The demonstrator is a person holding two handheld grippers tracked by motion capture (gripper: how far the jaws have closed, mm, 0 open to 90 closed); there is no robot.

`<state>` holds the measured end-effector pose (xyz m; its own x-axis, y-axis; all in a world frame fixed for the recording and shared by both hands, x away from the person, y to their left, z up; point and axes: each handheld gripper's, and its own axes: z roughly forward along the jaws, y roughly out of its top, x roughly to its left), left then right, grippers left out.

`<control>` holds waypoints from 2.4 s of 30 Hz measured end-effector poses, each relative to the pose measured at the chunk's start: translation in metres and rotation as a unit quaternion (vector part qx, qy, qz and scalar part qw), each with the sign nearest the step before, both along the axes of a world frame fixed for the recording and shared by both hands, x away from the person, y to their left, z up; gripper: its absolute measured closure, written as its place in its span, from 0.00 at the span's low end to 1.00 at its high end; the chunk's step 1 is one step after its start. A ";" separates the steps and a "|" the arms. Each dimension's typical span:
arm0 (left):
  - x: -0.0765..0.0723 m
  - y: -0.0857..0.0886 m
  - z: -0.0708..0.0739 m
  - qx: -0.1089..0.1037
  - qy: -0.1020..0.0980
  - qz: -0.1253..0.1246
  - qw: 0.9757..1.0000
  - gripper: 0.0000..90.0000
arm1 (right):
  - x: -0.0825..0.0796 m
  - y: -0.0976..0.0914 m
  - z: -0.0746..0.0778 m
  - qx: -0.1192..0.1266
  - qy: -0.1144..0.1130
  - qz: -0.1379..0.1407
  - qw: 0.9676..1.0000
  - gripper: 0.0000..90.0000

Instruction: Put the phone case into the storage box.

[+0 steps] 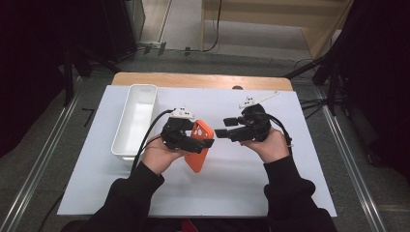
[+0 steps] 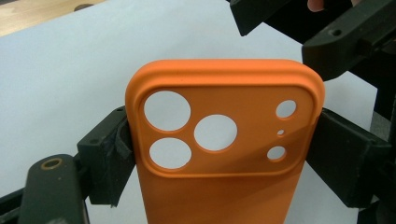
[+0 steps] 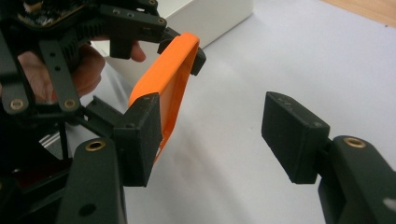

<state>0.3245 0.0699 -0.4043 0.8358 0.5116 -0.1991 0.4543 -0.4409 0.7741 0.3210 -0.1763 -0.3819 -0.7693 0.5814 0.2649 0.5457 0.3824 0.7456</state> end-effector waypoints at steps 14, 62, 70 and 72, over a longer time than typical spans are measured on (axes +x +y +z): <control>0.001 0.004 0.004 -0.002 0.005 -0.010 1.000 0.18 | -0.015 -0.008 -0.013 -0.001 -0.020 0.021 1.000 0.33; 0.004 0.013 0.010 -0.006 0.023 -0.037 0.999 0.18 | -0.072 -0.037 -0.083 -0.033 -0.023 -0.004 0.999 0.26; 0.005 0.015 0.012 -0.004 0.028 -0.045 0.999 0.18 | -0.078 -0.044 -0.093 -0.031 -0.016 -0.007 0.999 0.26; 0.006 0.016 0.012 -0.003 0.030 -0.046 0.998 0.18 | -0.080 -0.046 -0.097 -0.035 -0.012 -0.011 0.999 0.26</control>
